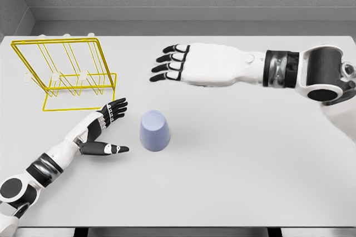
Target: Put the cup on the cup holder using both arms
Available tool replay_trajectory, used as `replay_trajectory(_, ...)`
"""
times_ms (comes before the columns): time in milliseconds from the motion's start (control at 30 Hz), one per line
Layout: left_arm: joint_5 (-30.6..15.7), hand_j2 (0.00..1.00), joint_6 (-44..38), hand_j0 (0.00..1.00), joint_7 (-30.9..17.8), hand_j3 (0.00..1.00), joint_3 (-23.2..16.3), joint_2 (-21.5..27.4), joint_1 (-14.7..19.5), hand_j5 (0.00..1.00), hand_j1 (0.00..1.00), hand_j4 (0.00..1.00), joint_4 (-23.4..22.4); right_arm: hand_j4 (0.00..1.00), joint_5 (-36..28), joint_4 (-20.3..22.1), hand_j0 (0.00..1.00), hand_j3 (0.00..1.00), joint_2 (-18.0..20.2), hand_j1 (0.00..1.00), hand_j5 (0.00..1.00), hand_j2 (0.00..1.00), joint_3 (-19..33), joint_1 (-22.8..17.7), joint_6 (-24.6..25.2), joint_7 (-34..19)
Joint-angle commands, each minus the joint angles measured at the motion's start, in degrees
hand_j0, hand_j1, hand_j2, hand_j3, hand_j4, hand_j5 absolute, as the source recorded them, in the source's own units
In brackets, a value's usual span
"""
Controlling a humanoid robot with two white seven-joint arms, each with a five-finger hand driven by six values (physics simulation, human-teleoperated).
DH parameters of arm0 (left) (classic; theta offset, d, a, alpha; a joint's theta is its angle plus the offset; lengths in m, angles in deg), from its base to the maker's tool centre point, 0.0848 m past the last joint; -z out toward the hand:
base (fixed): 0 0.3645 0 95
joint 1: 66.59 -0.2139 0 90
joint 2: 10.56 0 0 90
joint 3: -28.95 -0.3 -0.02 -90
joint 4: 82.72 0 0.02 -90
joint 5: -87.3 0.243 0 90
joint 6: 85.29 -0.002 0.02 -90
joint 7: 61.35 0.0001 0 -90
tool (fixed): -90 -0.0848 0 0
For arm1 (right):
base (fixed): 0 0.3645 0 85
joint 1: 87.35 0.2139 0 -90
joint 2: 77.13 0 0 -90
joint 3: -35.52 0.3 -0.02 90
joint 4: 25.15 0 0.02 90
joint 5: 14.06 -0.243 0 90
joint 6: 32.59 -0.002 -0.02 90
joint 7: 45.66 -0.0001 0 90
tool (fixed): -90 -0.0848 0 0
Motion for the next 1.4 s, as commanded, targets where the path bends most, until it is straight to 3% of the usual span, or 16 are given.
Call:
replay_trajectory(0,-0.18,1.0,-0.05,1.0,0.0,1.0,0.0,0.02,0.0,1.0,1.0,1.0,0.03,1.0,-4.18,-0.03,1.0,1.0,2.6,1.0,1.0,1.0,13.86,-0.53,0.23,0.05)
replay_trajectory(67,-0.18,1.0,0.04,1.0,0.0,1.0,0.0,0.02,0.0,1.0,1.0,1.0,0.12,1.0,-9.97,-0.12,1.0,1.0,5.58,1.0,1.0,1.0,21.16,-5.71,0.23,0.05)
replay_trajectory(133,-0.18,1.0,-0.05,1.0,0.0,1.0,-0.09,0.02,0.09,1.0,1.0,1.0,0.12,1.0,-17.53,-0.12,1.0,1.0,8.57,1.0,1.0,1.0,25.29,-10.81,0.23,0.05)
replay_trajectory(200,-0.18,1.0,-0.23,1.0,0.0,1.0,-0.26,0.02,0.09,1.0,1.0,1.0,0.12,1.0,-22.11,-0.03,1.0,1.0,8.58,1.0,1.0,1.0,28.19,-17.14,0.23,0.05)
replay_trajectory(333,-0.26,1.0,-0.4,1.0,0.0,1.0,-0.44,-0.94,0.61,1.0,1.0,1.0,0.12,1.0,-21.58,-1.53,1.0,1.0,7.7,1.0,1.0,1.0,30.13,-22.77,0.23,0.05)
replay_trajectory(433,-0.35,1.0,-0.58,1.0,0.08,1.0,-0.79,-2.0,1.23,1.0,1.0,1.0,0.12,1.0,-21.59,-4.08,1.0,1.0,6.82,1.0,1.0,1.0,35.58,-26.11,0.23,0.05)
replay_trajectory(800,-0.18,1.0,-7.17,1.0,0.08,1.0,-2.37,-6.13,3.52,1.0,1.0,1.0,0.65,1.0,-21.32,-4.34,1.0,1.0,6.73,1.0,1.0,1.0,35.75,-27.78,0.23,0.05)
replay_trajectory(1133,-0.18,1.0,-7.61,1.0,0.08,1.0,-4.75,-7.71,6.15,1.0,1.0,1.0,0.56,1.0,-21.32,-3.99,1.0,1.0,6.03,1.0,1.0,1.0,35.75,-27.87,0.23,0.05)
replay_trajectory(1367,0.0,1.0,-7.7,1.0,0.08,1.0,-5.27,-7.89,6.24,1.0,1.0,1.0,0.56,1.0,-21.41,-3.81,1.0,1.0,6.03,1.0,1.0,1.0,35.75,-27.87,0.23,0.05)
